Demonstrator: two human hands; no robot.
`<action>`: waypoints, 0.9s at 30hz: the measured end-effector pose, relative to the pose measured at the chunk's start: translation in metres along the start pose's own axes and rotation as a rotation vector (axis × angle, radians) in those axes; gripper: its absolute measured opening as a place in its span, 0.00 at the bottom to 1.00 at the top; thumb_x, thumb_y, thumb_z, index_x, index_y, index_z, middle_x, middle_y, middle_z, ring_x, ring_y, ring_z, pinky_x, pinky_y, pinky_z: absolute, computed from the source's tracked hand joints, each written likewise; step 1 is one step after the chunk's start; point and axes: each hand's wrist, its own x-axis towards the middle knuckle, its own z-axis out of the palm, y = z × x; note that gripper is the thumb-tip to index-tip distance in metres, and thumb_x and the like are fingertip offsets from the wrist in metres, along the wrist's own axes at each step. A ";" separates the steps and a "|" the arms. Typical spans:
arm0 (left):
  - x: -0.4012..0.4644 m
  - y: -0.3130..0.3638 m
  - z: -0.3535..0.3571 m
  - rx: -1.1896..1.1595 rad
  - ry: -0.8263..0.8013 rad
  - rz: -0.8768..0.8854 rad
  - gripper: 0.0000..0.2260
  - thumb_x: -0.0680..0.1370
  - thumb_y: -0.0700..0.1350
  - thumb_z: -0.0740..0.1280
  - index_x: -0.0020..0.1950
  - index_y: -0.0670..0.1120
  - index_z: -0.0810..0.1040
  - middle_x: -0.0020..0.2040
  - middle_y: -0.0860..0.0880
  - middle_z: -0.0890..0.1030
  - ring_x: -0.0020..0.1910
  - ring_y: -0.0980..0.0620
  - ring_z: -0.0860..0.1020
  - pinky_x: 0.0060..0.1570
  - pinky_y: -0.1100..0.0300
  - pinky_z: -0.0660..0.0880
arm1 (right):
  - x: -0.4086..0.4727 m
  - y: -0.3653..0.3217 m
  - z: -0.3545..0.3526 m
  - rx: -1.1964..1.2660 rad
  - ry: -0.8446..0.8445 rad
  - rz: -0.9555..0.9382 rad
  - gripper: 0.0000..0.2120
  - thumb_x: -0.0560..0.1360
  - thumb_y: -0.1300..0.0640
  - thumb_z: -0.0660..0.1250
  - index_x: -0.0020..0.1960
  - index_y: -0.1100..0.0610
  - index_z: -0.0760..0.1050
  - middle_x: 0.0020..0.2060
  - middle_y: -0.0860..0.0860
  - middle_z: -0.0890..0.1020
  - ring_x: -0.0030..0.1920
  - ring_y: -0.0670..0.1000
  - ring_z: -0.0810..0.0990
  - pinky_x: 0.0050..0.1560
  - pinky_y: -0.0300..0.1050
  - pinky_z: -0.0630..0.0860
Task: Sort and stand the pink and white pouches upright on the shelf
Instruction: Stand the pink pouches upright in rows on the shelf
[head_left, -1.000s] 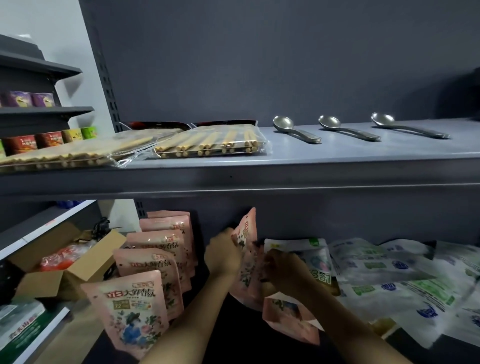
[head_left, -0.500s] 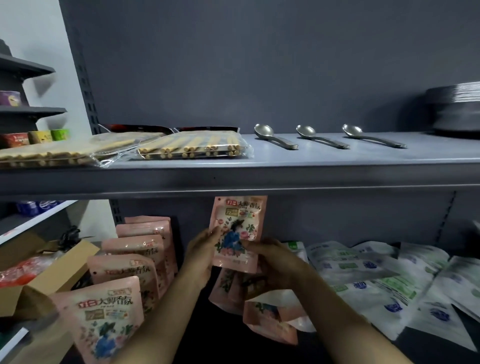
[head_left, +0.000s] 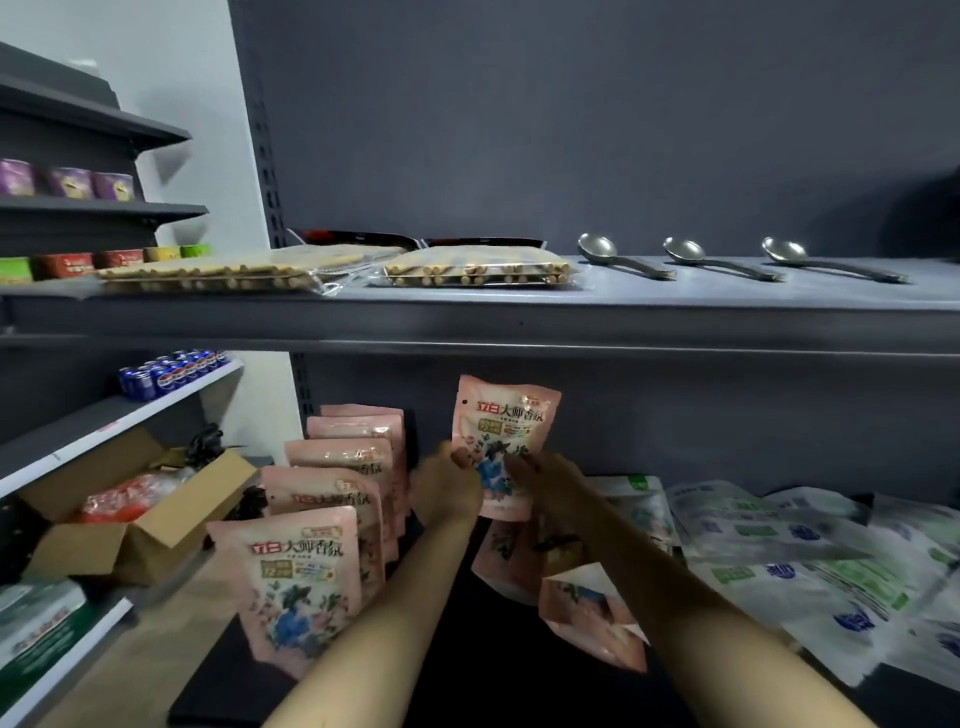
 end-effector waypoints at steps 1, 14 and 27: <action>0.000 -0.001 -0.002 0.029 0.021 0.007 0.13 0.80 0.46 0.54 0.55 0.44 0.76 0.54 0.41 0.79 0.53 0.41 0.77 0.52 0.50 0.75 | 0.005 -0.001 0.005 -0.037 0.027 -0.006 0.19 0.80 0.48 0.58 0.61 0.62 0.73 0.55 0.58 0.80 0.55 0.57 0.80 0.55 0.49 0.77; -0.005 -0.013 -0.001 -0.459 -0.143 -0.122 0.14 0.78 0.33 0.54 0.63 0.40 0.64 0.55 0.43 0.74 0.55 0.46 0.74 0.49 0.60 0.69 | 0.052 0.018 0.053 0.128 0.047 0.043 0.18 0.76 0.59 0.60 0.63 0.63 0.66 0.56 0.61 0.78 0.52 0.58 0.79 0.53 0.52 0.77; 0.000 -0.022 0.023 -0.432 -0.289 -0.111 0.18 0.75 0.31 0.57 0.63 0.44 0.66 0.56 0.49 0.75 0.56 0.50 0.73 0.53 0.58 0.68 | 0.060 0.035 0.032 -0.293 0.023 0.053 0.17 0.78 0.64 0.56 0.66 0.65 0.61 0.64 0.64 0.71 0.64 0.62 0.72 0.57 0.48 0.70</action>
